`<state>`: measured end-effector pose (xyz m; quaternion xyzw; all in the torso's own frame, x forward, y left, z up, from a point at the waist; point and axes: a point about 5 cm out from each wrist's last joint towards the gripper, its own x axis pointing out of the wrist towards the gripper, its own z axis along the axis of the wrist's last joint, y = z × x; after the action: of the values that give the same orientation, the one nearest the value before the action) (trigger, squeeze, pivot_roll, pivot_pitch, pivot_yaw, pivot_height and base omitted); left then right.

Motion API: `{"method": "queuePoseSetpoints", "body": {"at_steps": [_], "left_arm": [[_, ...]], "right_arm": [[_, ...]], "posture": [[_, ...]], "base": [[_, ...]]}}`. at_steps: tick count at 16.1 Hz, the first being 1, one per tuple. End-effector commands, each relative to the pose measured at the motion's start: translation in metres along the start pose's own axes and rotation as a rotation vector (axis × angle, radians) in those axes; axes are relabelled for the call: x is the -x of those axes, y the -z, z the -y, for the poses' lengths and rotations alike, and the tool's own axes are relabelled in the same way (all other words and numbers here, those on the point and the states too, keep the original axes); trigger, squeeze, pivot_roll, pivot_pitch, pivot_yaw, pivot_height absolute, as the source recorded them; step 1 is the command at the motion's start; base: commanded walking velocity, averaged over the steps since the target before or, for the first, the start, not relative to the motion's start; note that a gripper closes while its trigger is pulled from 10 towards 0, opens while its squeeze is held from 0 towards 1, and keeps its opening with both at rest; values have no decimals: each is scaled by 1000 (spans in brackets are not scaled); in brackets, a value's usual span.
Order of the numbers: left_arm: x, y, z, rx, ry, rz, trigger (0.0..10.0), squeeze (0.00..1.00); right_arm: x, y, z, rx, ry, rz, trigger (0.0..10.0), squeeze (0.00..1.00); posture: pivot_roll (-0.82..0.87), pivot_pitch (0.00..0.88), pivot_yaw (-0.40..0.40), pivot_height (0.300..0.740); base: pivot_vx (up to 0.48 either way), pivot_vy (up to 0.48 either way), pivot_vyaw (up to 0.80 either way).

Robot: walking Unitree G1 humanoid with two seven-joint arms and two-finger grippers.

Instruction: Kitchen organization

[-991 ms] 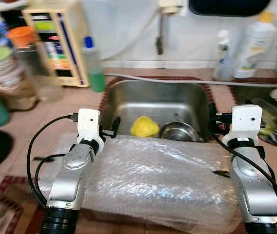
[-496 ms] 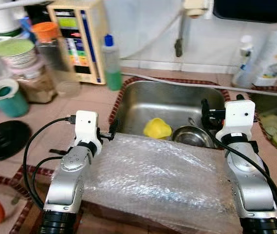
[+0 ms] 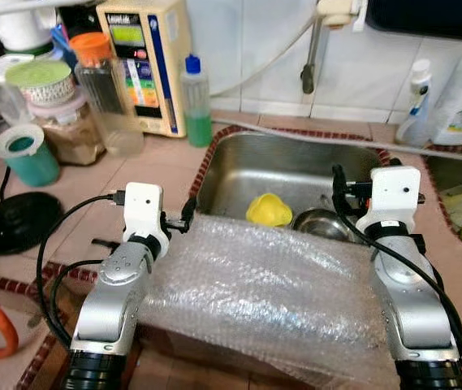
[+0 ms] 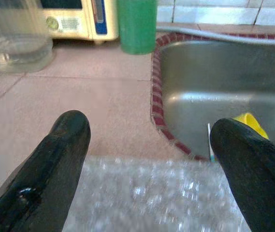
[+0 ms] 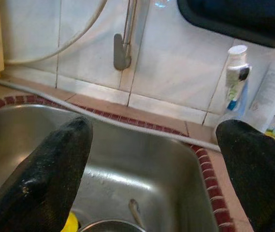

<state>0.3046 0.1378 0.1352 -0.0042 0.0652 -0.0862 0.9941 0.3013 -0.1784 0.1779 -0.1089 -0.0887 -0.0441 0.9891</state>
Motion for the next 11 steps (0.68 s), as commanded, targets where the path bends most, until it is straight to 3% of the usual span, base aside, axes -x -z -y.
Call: {"method": "queuePoseSetpoints", "body": {"at_steps": [1,11], "left_arm": [[1,-3,-2,-2,0,1,10000,0],[-4,-14,-10,-32,-18,32,10000,0]], "right_arm": [[-2,-2,-1,-2,-2,5,10000,0],[-4,-12,0,24,25,68,10000,0]], "posture": [[49,0,65,740],[48,0,73,740]], "base": [[-259,0,0],[-315,0,0]]}}
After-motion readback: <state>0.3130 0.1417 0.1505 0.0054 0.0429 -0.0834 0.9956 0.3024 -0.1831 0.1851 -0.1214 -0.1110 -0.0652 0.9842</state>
